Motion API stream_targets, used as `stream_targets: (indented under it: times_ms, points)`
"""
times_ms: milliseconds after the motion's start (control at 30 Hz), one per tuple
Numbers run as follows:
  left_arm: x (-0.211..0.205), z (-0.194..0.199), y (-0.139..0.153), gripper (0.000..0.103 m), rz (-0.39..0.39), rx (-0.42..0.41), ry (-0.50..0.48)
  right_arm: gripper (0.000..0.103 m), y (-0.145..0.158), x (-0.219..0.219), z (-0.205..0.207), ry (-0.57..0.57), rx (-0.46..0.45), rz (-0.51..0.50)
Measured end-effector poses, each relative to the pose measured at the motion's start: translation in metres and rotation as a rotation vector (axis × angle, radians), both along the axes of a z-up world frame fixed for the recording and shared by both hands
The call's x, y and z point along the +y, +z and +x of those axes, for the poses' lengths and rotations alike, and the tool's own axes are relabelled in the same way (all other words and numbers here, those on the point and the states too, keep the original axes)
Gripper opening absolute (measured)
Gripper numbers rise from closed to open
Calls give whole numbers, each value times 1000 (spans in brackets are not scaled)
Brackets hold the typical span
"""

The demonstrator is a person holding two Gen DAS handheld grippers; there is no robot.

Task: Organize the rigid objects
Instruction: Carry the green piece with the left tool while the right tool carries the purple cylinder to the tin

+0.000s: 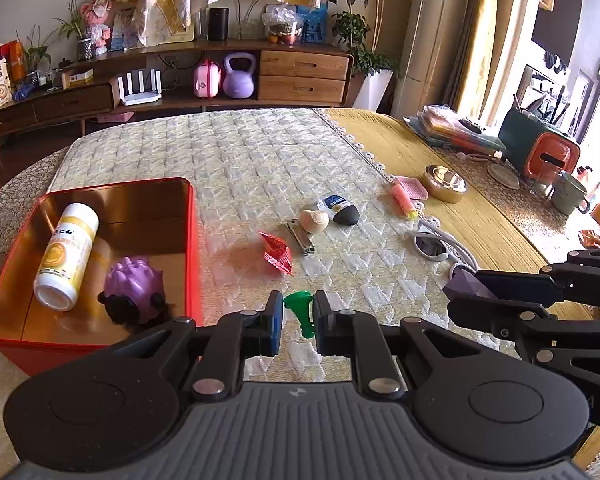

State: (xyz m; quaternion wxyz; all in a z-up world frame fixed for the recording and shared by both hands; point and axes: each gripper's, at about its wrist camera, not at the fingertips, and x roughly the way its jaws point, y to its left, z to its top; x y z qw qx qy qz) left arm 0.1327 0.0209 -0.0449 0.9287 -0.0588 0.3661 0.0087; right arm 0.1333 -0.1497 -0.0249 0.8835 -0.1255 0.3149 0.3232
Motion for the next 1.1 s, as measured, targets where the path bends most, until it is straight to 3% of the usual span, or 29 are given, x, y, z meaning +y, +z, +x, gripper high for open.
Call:
stream_targets:
  times_ms: [567,1100]
  points:
    - [86,-27,30,16,16,-34,110,20,30,79,-13,106,-46,-4]
    - [163,-26,12,16,49,31,216,20,5,153,17,119,-50,-68]
